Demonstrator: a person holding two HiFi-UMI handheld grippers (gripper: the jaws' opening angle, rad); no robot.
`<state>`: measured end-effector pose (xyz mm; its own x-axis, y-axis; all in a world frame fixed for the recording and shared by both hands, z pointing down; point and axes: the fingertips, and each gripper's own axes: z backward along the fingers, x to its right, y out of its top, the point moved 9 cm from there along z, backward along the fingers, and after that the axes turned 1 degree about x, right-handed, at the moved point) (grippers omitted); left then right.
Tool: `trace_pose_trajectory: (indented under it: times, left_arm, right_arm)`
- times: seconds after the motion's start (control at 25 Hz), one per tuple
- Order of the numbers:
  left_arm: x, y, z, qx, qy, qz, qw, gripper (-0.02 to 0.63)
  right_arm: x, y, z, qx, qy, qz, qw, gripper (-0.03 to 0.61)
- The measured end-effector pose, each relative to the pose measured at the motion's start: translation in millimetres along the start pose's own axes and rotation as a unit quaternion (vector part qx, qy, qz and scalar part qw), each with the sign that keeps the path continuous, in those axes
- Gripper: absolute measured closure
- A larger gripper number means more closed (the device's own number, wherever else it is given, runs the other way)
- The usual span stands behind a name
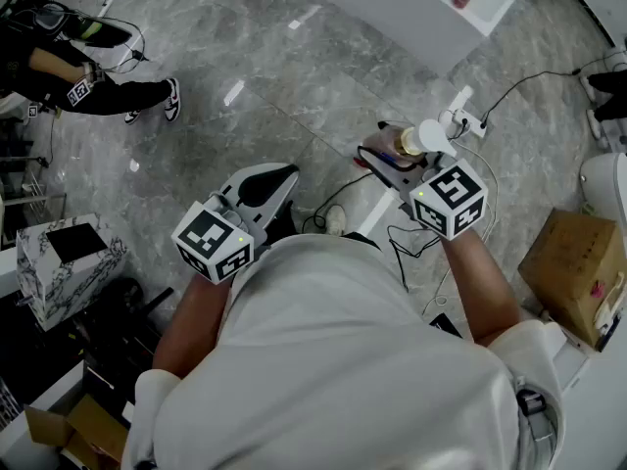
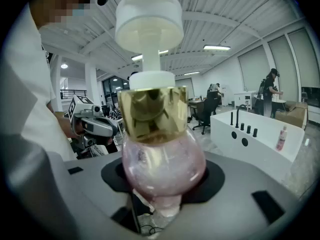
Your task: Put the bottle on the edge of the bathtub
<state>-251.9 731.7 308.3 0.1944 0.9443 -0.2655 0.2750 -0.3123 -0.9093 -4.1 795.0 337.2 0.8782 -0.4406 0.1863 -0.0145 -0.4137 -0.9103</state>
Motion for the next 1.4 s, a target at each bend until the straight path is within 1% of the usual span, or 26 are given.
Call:
trace_pose_trajectory:
  times: [0.12,0.24,0.36,0.56,0.64,0.8,0.92,1.08,1.28,1.4]
  left_arm:
    - [-23,1,-9,0.002,-0.009,0.006,0.9999,0.595]
    - [-58,9,-18,0.000,-0.021,0.007,0.9997,0.595]
    - [-101,23,-28,0.008,-0.031,0.010,0.9994,0.595]
    - [-182,56,-28,0.024,-0.058,0.014,0.9979,0.595]
    - [-213,66,-27,0.021,-0.067,0.012,0.9974,0.595]
    - [-272,80,-24,0.010,-0.078,-0.009,0.9968,0.595]
    - [-316,87,-20,0.001,-0.070,-0.005,0.9975,0.595]
    - [-347,98,-22,0.009,-0.064,0.008,0.9979,0.595]
    - [-387,117,-43,0.013,-0.046,0.002,0.9988,0.595]
    - [-420,127,-55,0.014,-0.025,0.003,0.9996,0.595]
  right_arm:
    - [15,2,-17,-0.008,-0.012,-0.011,1.000,0.351]
    - [29,12,-42,-0.021,-0.019,-0.012,1.000,0.348]
    - [48,34,-72,-0.034,-0.023,-0.017,0.999,0.348]
    - [70,81,-128,-0.044,-0.058,-0.020,0.997,0.348]
    - [80,99,-151,-0.042,-0.071,-0.020,0.996,0.348]
    - [96,125,-199,-0.036,-0.088,-0.024,0.995,0.348]
    - [105,144,-239,-0.035,-0.092,-0.029,0.995,0.348]
    - [119,165,-272,-0.035,-0.084,-0.032,0.995,0.348]
    - [162,184,-310,-0.038,-0.070,-0.020,0.997,0.348]
    - [195,192,-340,-0.041,-0.056,-0.010,0.998,0.348]
